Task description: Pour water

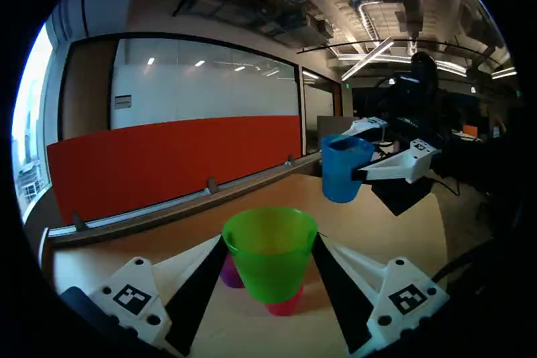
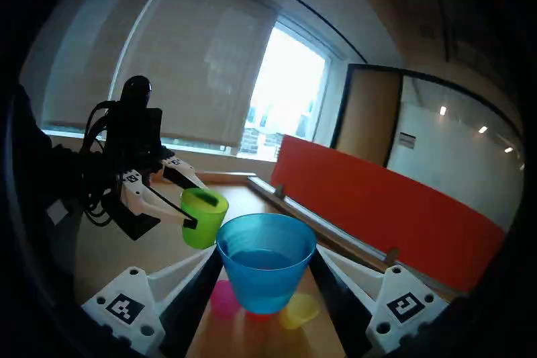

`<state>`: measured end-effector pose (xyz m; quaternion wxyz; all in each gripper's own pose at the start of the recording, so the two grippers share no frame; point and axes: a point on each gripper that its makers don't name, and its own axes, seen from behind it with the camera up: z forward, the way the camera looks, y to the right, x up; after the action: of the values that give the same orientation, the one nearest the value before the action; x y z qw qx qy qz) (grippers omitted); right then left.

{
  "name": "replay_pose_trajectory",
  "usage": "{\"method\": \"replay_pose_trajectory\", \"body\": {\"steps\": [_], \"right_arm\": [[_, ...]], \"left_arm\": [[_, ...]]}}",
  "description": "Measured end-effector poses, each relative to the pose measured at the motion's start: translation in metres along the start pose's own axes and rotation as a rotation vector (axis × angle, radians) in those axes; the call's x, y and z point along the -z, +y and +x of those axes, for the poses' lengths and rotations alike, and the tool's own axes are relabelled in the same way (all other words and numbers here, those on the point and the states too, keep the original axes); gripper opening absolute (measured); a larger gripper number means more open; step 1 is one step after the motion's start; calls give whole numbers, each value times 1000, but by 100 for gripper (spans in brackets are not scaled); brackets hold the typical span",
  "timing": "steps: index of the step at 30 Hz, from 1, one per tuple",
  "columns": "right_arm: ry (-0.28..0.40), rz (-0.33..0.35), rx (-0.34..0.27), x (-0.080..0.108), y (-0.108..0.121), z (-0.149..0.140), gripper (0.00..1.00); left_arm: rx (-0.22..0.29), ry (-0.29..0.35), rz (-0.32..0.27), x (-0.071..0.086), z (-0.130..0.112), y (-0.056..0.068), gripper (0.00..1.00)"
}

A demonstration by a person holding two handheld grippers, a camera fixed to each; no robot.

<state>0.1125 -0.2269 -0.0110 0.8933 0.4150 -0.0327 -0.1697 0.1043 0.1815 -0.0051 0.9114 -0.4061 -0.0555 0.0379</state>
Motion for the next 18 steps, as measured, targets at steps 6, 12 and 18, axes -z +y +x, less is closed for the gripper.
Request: {"method": "replay_pose_trajectory", "body": {"steps": [6,12,18], "right_arm": [[-1,7,29,-2,1,4,90],[5,8,71,-3,2,10,90],[9,13,117,-3,2,17,90]], "left_arm": [[2,-1,-14,0,-5,6,87],[16,6,-25,0,-6,10,87],[24,12,-41,0,-7,16,87]]}}
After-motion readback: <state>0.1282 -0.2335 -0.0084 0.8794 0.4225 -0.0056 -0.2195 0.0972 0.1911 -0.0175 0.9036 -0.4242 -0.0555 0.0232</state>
